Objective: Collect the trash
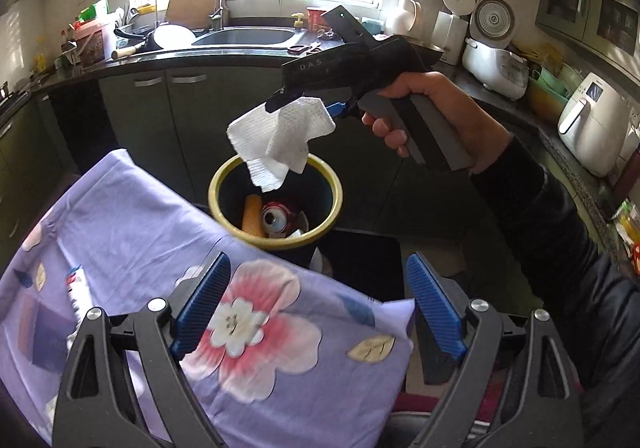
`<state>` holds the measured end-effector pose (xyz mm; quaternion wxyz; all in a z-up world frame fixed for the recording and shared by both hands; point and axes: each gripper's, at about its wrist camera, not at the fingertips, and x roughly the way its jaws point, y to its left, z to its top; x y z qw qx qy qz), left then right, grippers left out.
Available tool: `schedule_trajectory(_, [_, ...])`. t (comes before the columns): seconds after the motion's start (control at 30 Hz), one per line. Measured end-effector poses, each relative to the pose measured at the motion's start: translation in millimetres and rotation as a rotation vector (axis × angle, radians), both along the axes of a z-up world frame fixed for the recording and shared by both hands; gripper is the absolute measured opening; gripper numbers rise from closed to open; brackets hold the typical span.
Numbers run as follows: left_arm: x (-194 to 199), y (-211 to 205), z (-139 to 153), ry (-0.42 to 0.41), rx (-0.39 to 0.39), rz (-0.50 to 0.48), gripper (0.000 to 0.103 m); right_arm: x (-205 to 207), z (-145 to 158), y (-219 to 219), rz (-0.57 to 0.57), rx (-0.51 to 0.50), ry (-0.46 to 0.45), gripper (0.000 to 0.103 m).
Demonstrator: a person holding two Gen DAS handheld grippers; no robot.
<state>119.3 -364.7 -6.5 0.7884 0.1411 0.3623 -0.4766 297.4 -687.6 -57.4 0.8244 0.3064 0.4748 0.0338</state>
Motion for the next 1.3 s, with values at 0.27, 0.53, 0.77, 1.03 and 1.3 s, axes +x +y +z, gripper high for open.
schedule_trajectory(0.27, [39,-76,-19,-0.092,-0.082,0.014,0.071,-10,22,-20,0.048,0.03,-0.041,0.08])
schedule_trajectory(0.53, [52,-118,-24,-0.107,-0.1,-0.051,0.057,-27,36,-20,0.079,0.012,-0.07,0.081])
schedule_trajectory(0.77, [57,-134,-25,-0.138,-0.063,-0.033,0.055,-38,34,-17,0.093,0.024,-0.08,0.081])
schedule_trajectory(1.03, [68,-138,-29,-0.132,-0.033,-0.052,0.003,-35,36,-16,0.107,0.033,-0.085,0.081])
schedule_trajectory(1.3, [86,-146,-45,-0.124,0.054,-0.036,0.002,-42,60,-27,0.062,0.029,-0.154,0.085])
